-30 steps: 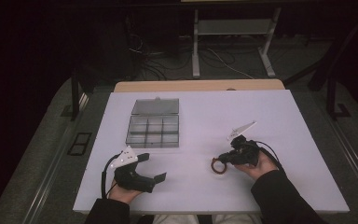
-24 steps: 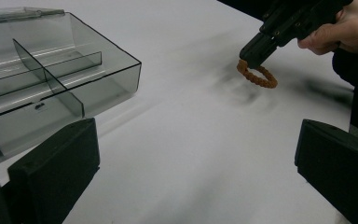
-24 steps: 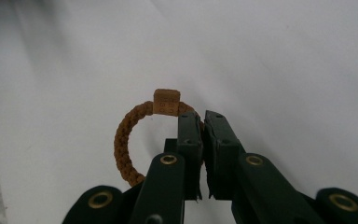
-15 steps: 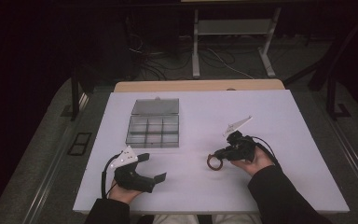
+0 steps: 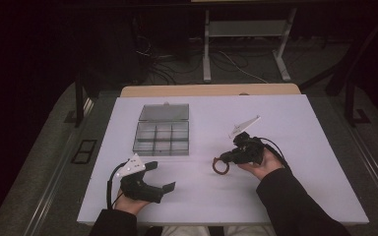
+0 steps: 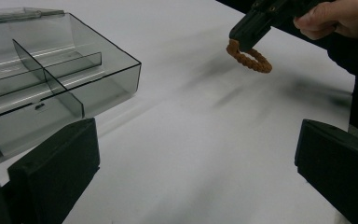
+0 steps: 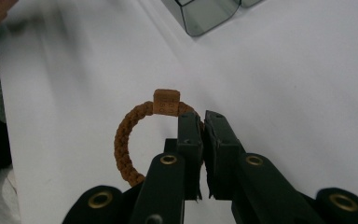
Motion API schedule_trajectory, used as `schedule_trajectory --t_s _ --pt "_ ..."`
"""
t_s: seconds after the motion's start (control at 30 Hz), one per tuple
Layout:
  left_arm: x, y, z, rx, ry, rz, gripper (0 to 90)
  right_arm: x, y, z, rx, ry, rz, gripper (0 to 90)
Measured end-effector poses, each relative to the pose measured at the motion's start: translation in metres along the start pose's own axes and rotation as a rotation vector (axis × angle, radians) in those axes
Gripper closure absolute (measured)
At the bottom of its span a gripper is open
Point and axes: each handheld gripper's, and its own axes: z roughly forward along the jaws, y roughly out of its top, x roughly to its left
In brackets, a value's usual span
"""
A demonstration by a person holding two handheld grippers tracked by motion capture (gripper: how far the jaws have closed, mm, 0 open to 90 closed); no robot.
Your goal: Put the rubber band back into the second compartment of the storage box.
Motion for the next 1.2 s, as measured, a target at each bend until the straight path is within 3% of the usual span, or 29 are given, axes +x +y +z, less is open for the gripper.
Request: schedule_trajectory --t_s 0.43,1.2 --pt "0.000 0.000 0.000 -0.002 -0.001 -0.001 0.0 0.005 0.026 0.003 -0.017 0.016 -0.023 83.7" --pt "0.001 0.000 -0.001 -0.009 -0.004 -0.005 0.0 0.002 0.062 0.012 -0.035 0.020 -0.044 83.7"
